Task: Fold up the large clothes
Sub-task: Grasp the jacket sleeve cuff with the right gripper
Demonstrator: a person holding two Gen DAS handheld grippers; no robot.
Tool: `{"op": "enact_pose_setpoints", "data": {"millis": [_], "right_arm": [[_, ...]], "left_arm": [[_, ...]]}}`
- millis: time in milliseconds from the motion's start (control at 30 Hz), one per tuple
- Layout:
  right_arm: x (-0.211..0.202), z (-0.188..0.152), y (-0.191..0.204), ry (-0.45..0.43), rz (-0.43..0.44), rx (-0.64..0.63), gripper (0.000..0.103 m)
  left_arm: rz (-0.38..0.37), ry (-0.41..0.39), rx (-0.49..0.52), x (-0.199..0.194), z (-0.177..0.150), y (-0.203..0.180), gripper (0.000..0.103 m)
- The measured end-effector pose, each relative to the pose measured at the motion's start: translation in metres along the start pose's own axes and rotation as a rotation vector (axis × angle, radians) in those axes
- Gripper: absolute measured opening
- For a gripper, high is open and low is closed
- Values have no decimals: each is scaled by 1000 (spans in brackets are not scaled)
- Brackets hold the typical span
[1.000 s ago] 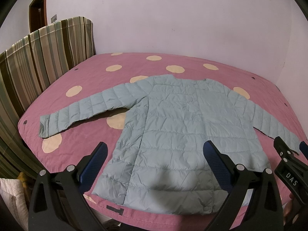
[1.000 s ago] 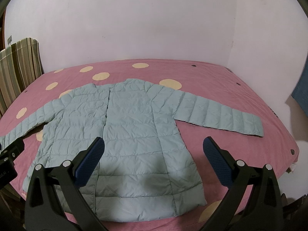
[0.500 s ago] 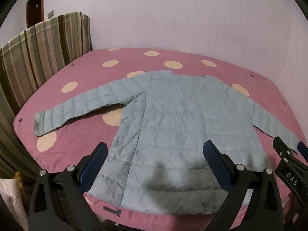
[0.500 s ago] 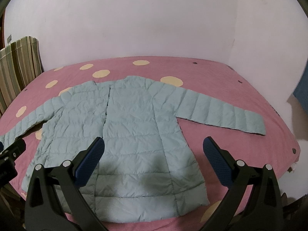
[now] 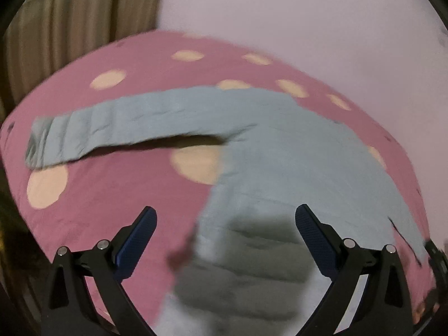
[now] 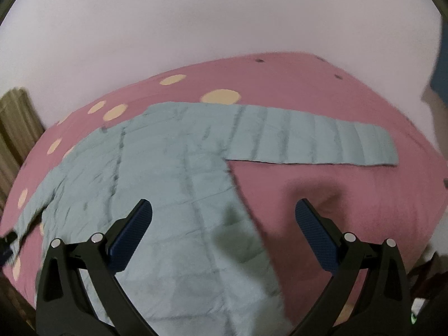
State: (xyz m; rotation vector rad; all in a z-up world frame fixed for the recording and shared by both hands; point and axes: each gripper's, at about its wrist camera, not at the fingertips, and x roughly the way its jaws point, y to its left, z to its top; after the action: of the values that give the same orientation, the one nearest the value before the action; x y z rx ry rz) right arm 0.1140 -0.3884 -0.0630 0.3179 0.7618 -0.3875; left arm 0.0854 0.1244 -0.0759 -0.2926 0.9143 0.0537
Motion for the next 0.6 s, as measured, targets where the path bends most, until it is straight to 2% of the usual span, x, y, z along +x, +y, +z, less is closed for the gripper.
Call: {"op": "enact_pose_setpoints", "data": {"millis": [33,67,100,167,333,467,600], "right_arm": [[9,4,-15,11,-7,32,93],[15,7,-23,21,-18,50,78],[21,9,-33,31,-32,71,72],[40,18,-68,60,-53,161,72],[58,25,-138,41,-81,343,72],[78,27,-204,52,-64,529,72],[95,27,-244,43,-38,649,72]], "left_arm": [[38,5,-35,8,4,14,98],[81,7,-63,15,8,28,98],[118,11,-90,22,10,40,98],[170,19,-139,34,12,62,98],[237,42,-236,53,10,104,98],[279,54,-270,60,5,116,98],[317,45,-274,60,2,120,98]]}}
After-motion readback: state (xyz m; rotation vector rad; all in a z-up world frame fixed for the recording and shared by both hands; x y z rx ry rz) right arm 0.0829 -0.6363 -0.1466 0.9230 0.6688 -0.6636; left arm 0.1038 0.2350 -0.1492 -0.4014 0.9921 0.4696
